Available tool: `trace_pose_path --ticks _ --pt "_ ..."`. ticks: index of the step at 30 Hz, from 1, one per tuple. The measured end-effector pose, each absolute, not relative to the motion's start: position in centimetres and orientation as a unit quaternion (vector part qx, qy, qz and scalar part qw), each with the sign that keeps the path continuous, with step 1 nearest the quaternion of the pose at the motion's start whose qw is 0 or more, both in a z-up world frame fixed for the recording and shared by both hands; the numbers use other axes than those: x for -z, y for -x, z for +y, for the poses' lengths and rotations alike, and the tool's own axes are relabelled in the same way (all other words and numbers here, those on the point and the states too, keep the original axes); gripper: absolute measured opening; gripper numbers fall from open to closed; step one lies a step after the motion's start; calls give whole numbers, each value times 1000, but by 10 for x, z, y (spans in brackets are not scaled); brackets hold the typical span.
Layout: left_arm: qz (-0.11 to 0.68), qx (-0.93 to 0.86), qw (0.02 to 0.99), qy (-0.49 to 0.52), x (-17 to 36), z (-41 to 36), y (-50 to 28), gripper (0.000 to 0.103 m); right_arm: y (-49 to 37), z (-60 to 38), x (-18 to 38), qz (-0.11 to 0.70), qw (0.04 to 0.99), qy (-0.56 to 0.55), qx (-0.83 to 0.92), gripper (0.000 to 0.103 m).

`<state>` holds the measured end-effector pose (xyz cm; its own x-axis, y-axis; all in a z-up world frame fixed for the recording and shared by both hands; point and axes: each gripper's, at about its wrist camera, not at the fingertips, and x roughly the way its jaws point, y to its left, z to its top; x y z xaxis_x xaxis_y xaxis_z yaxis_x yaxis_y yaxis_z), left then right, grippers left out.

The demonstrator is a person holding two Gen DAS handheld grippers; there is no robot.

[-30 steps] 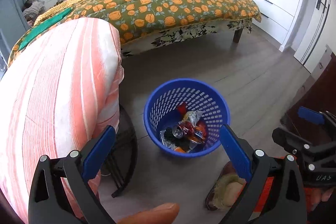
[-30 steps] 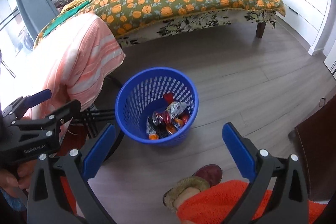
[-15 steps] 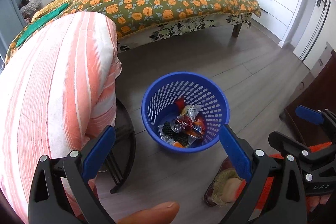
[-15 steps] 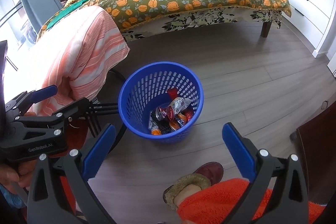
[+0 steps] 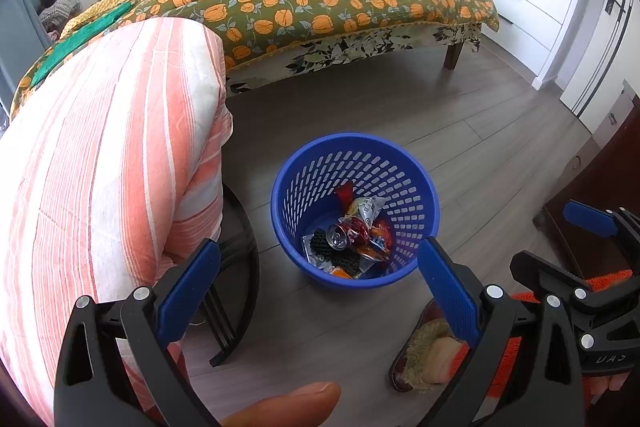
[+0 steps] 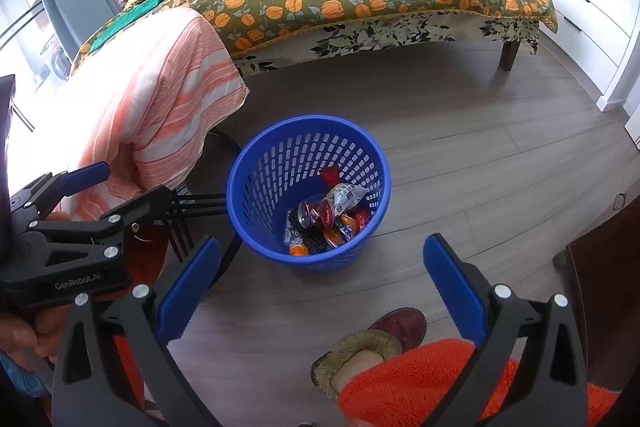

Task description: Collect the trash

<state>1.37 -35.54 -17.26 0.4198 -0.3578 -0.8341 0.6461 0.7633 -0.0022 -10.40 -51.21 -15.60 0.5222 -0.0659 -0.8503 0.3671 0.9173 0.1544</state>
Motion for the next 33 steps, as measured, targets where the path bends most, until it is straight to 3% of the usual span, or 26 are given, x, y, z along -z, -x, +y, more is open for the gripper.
trace_pose_path --ticks 33 --pt "448 303 825 -164 175 -356 -13 98 104 -510 157 471 858 -161 128 98"
